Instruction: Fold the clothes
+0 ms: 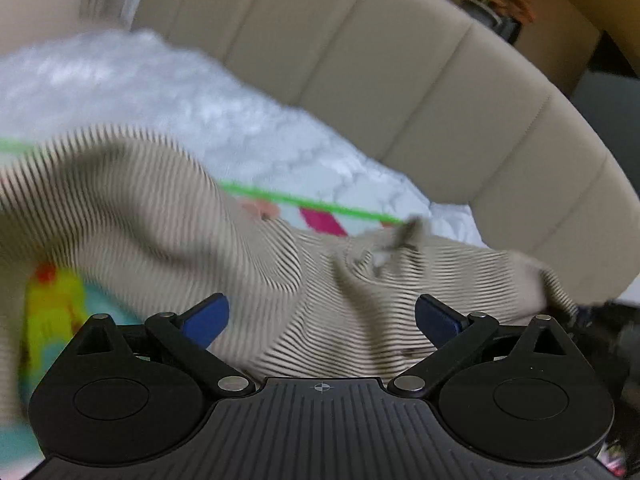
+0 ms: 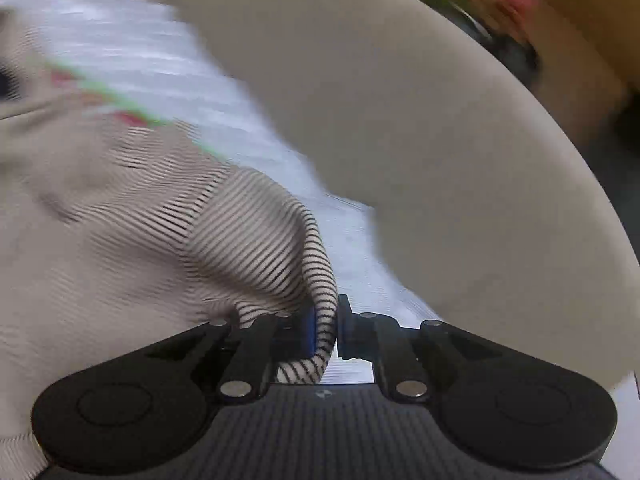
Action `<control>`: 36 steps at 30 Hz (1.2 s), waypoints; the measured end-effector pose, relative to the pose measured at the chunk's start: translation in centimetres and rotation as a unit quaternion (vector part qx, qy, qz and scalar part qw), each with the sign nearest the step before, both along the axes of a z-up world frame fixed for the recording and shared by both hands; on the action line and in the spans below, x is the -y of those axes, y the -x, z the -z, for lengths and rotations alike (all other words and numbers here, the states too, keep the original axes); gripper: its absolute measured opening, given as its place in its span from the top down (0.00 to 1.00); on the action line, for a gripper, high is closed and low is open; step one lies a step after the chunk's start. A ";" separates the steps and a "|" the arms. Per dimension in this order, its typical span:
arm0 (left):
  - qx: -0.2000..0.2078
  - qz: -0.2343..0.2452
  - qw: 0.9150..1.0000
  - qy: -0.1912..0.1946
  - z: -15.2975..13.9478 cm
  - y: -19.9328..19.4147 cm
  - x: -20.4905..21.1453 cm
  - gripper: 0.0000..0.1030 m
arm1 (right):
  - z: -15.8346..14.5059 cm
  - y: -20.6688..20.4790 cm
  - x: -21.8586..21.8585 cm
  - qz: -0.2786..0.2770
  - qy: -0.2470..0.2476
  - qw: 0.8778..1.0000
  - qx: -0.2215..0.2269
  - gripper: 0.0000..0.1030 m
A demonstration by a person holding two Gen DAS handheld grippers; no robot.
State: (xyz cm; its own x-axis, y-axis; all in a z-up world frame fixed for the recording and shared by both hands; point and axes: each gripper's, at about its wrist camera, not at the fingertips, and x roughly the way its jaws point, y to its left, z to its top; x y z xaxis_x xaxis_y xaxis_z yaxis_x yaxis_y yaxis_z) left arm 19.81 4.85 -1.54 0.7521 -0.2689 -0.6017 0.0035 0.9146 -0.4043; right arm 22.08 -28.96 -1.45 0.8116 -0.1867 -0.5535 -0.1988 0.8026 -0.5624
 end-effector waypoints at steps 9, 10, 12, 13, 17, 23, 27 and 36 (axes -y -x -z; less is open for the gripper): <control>-0.008 -0.167 0.984 -0.059 2.3 -4.2 -8.0 0.01 | 5.9 -4.9 5.0 0.078 -0.063 0.994 -0.047 0.83; -0.006 -0.189 0.980 -0.060 2.4 -4.2 -9.0 0.01 | 6.0 -4.9 5.1 0.076 -0.062 0.994 -0.044 0.82; -0.001 -0.224 0.972 -0.070 2.4 -4.3 -10.2 0.01 | 5.4 -4.8 4.9 0.068 -0.055 0.996 -0.028 0.81; -0.001 -0.241 0.968 -0.073 2.4 -4.2 -10.9 0.01 | 4.7 -4.7 4.4 0.059 -0.050 0.997 -0.012 0.81; -0.019 -0.262 0.964 -0.045 2.8 -3.8 -12.1 0.01 | 3.5 -5.4 3.5 0.044 -0.003 0.999 -0.017 0.56; -0.014 -0.209 0.977 -0.052 2.4 -3.3 -9.7 0.00 | -0.4 -1.3 5.7 0.062 -0.110 0.990 -0.064 0.15; -0.028 -0.154 0.987 -0.036 2.3 -2.9 -7.8 0.00 | -1.5 4.1 5.0 0.033 -0.205 0.973 -0.103 0.02; -0.086 -0.090 0.992 -0.028 -0.4 1.2 -5.0 0.00 | 1.7 11.7 0.3 0.029 -0.464 0.874 -0.144 0.00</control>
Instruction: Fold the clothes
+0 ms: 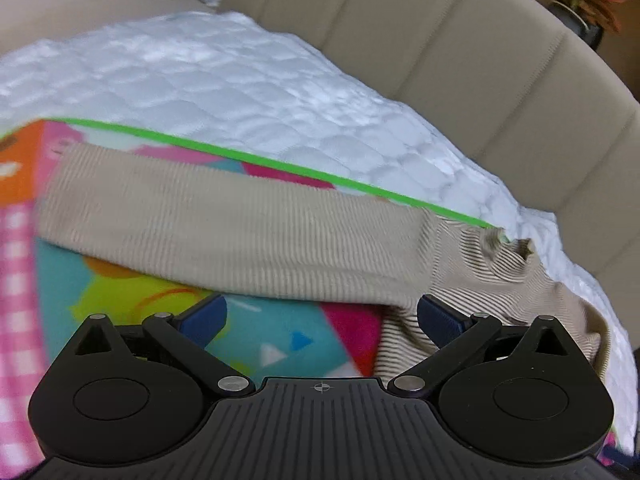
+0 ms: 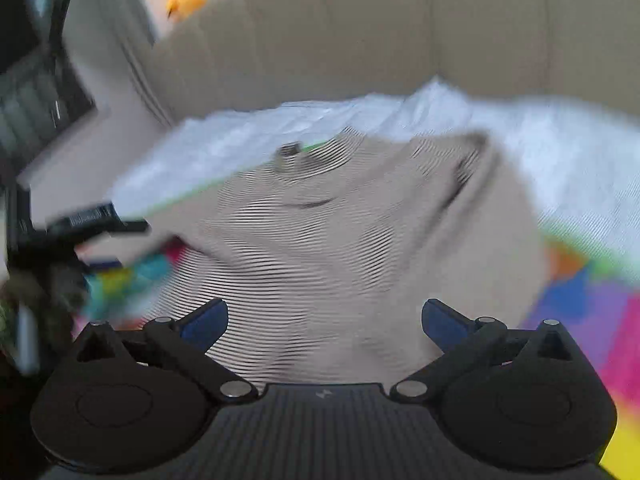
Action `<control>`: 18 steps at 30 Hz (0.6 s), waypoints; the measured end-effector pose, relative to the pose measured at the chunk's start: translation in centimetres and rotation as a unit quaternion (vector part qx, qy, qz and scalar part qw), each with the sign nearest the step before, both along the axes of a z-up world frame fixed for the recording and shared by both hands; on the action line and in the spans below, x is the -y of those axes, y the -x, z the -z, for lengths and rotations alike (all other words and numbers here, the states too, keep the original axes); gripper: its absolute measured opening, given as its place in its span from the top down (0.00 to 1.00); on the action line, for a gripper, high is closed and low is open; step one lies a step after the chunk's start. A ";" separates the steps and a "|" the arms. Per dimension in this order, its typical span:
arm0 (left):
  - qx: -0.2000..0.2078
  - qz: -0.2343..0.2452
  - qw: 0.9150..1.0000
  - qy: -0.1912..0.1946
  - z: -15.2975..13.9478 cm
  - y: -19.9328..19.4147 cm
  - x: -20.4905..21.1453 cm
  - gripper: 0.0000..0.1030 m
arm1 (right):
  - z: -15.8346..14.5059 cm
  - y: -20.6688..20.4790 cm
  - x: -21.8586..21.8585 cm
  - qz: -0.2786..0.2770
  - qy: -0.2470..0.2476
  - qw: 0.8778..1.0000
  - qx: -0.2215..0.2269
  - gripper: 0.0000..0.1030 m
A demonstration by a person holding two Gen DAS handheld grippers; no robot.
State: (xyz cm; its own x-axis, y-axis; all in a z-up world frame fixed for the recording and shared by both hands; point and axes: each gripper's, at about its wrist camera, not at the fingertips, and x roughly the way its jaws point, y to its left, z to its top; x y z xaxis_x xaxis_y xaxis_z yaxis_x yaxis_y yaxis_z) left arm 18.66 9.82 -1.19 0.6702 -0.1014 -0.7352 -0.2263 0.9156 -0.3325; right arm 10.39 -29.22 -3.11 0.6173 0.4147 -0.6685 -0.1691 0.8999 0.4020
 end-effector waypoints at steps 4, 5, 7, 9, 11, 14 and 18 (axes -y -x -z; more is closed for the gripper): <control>0.004 -0.015 1.000 -0.020 -2.2 2.4 -3.8 0.00 | 3.8 -0.4 -2.4 -0.024 0.000 0.999 -0.048 0.00; 0.006 -0.014 0.999 -0.032 -2.8 3.1 -4.8 0.00 | 4.3 -0.4 -2.8 -0.034 0.013 0.998 -0.045 0.00; 0.000 -0.020 0.997 -0.080 -3.4 4.0 -6.9 0.00 | 4.4 -0.6 -3.0 -0.038 0.019 0.998 -0.045 0.00; -0.011 -0.032 0.993 -0.109 -3.5 4.6 -9.0 0.00 | 4.4 -0.7 -2.7 -0.034 0.010 0.998 -0.050 0.00; -0.025 -0.054 0.997 -0.042 -2.6 4.8 -11.5 0.00 | 4.5 -0.8 -1.7 -0.023 -0.017 0.998 -0.057 0.00; -0.020 -0.114 0.990 0.084 -0.5 4.3 -14.1 0.05 | 4.7 -0.8 -1.1 -0.015 -0.043 0.997 -0.060 0.00; -0.039 -0.184 0.971 0.145 2.4 2.5 -14.8 0.28 | 4.6 -0.3 -2.0 -0.021 -0.019 0.998 -0.049 0.00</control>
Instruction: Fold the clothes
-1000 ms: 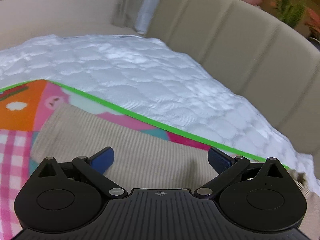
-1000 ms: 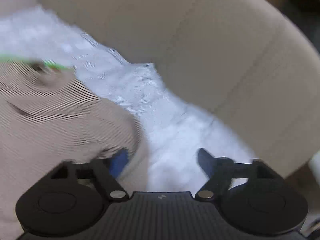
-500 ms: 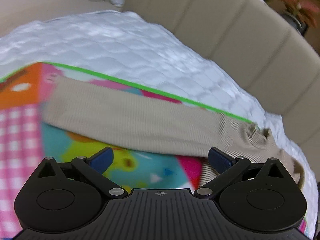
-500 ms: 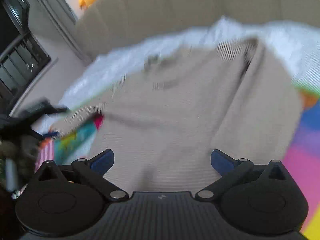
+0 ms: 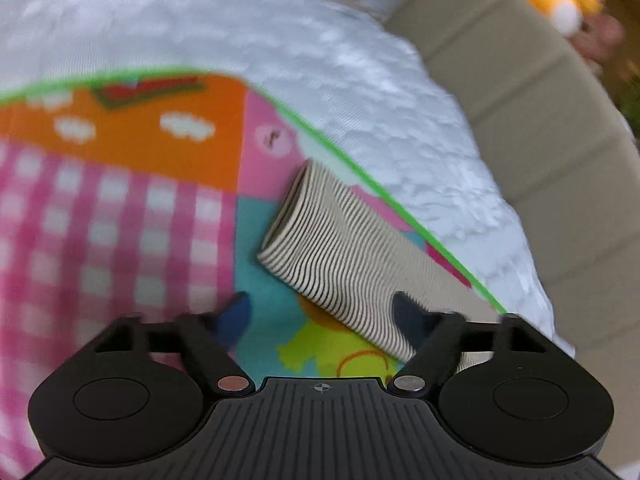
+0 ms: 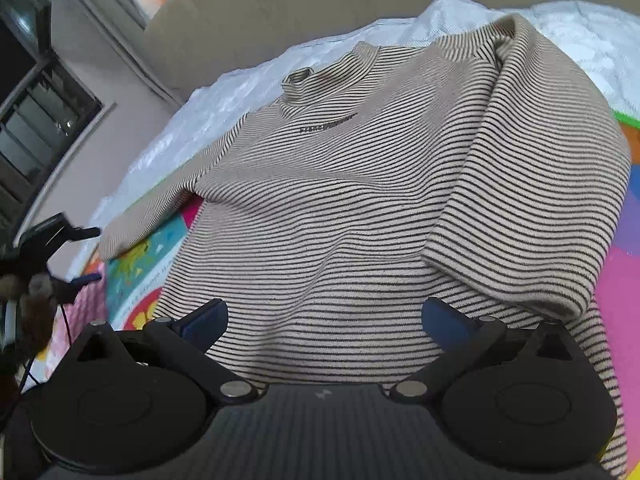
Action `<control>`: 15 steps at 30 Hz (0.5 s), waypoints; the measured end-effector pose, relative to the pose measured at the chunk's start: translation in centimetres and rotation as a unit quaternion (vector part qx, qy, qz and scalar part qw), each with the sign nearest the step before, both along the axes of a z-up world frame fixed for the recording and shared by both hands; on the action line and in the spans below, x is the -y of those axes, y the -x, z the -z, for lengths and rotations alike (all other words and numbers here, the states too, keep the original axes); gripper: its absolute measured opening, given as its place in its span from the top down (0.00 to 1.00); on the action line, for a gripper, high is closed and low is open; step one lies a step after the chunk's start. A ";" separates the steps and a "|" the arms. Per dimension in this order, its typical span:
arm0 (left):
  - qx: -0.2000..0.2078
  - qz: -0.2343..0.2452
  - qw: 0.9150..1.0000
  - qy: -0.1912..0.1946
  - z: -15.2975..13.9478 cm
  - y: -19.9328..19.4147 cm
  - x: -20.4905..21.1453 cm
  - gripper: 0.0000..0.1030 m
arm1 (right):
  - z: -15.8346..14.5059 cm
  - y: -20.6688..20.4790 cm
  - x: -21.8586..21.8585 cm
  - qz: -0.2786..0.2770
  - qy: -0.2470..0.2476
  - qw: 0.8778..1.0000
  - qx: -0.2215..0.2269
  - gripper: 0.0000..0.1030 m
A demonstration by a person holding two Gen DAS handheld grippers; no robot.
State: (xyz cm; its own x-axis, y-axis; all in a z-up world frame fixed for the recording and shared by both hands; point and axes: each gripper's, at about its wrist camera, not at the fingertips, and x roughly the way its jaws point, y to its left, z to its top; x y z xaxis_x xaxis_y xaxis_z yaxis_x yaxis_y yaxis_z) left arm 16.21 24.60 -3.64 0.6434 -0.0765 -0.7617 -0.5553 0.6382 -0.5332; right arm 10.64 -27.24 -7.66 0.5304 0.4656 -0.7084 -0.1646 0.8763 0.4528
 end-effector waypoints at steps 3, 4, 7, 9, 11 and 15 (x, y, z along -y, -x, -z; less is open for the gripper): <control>-0.007 -0.022 0.999 -0.026 0.6 -1.5 1.1 0.29 | 0.0 0.2 -1.0 -0.004 0.027 1.000 0.008 0.00; -0.004 -0.019 0.998 -0.055 0.3 -2.1 1.7 0.49 | 0.0 0.2 -1.1 0.000 0.029 1.000 0.007 0.00; 0.018 0.007 0.994 -0.112 -2.2 -4.0 3.5 0.91 | 0.1 -0.1 -1.0 0.007 0.023 1.000 0.001 0.00; 0.053 0.034 0.988 -0.140 -4.9 -4.9 5.5 0.91 | 0.1 -0.3 -0.5 0.008 0.010 1.000 -0.002 0.00; 0.101 0.066 0.978 -0.170 -8.3 -5.6 8.0 0.91 | 0.2 -0.5 -0.2 0.009 -0.001 1.000 -0.004 0.00; 0.187 0.150 0.955 -0.176 -13.6 -6.9 14.9 0.91 | 0.2 -0.6 -0.1 0.005 -0.003 1.000 -0.004 0.00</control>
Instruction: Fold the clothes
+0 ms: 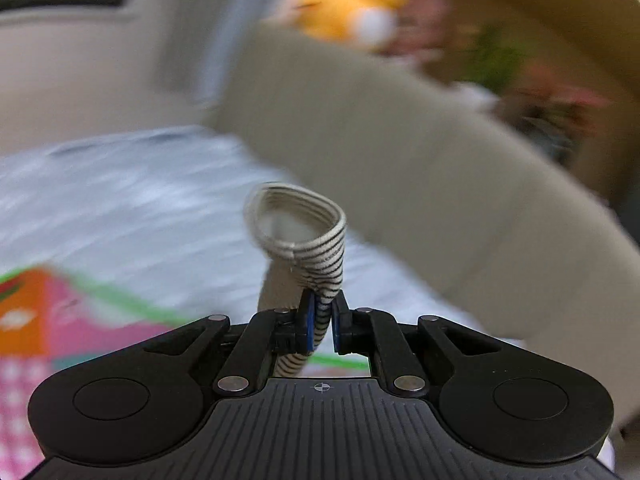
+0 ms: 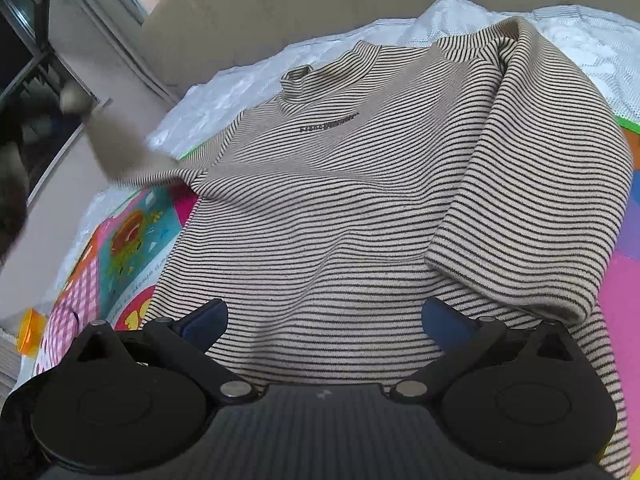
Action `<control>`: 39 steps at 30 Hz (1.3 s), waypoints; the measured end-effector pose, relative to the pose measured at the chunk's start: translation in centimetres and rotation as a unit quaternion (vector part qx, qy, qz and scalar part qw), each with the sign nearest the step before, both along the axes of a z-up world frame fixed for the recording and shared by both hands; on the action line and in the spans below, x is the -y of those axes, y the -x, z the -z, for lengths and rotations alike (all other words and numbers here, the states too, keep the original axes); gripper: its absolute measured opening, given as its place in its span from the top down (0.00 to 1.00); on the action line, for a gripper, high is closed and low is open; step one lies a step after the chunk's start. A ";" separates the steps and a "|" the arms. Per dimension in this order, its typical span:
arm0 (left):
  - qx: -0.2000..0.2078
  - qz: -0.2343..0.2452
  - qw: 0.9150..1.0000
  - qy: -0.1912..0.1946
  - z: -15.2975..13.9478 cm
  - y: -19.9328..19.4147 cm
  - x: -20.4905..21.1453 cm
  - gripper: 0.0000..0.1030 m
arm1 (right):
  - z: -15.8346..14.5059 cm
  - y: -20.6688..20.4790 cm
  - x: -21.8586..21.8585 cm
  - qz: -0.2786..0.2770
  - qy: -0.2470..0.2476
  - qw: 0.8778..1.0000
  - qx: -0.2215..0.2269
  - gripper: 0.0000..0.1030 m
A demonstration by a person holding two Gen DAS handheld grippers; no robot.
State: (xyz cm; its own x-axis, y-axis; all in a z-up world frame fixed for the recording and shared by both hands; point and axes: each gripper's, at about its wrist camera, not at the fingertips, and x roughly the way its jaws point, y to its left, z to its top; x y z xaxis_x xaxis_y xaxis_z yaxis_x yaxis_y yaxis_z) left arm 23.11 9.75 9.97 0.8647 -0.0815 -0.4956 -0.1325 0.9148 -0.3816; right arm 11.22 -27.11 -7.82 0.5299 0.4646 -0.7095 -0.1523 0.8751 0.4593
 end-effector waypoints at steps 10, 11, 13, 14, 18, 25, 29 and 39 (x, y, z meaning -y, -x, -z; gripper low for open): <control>-0.043 0.144 0.989 0.012 3.8 -3.9 15.7 0.91 | -0.1 0.3 0.0 -0.011 0.005 1.000 0.006 0.00; -0.056 0.153 0.986 0.014 5.0 -4.0 16.7 0.90 | -0.1 0.3 -0.1 -0.010 0.005 1.000 0.007 0.00; -0.081 0.169 0.982 0.024 7.2 -4.1 18.3 0.89 | -0.1 0.4 -0.1 -0.010 0.006 1.000 0.009 0.00; -0.093 0.175 0.980 0.030 8.2 -4.1 18.9 0.83 | -0.1 0.4 -0.2 -0.009 0.005 1.000 0.010 0.00; -0.103 0.188 0.976 0.041 9.6 -3.4 18.8 0.52 | -0.1 0.3 -0.2 -0.011 0.004 1.000 0.014 0.00; -0.086 0.135 0.987 -0.004 6.4 -0.4 11.1 0.23 | -0.2 0.6 -1.3 -0.041 0.046 0.998 0.031 0.00; -0.086 0.070 0.993 -0.043 4.0 1.6 4.6 0.15 | -0.1 1.2 -2.4 -0.063 0.091 0.993 0.046 0.00; -0.124 -0.040 0.990 0.056 8.8 2.8 -0.8 0.07 | -1.8 1.7 -2.8 -0.024 0.125 0.989 0.074 0.04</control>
State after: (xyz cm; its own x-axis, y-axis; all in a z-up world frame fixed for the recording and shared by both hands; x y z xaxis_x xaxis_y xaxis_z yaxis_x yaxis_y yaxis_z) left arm 20.26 10.53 1.19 0.7230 -0.0843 -0.6857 -0.3058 0.8509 -0.4272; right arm 9.48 -24.29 -6.02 0.6171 0.3125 -0.7221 -0.2463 0.9483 0.1999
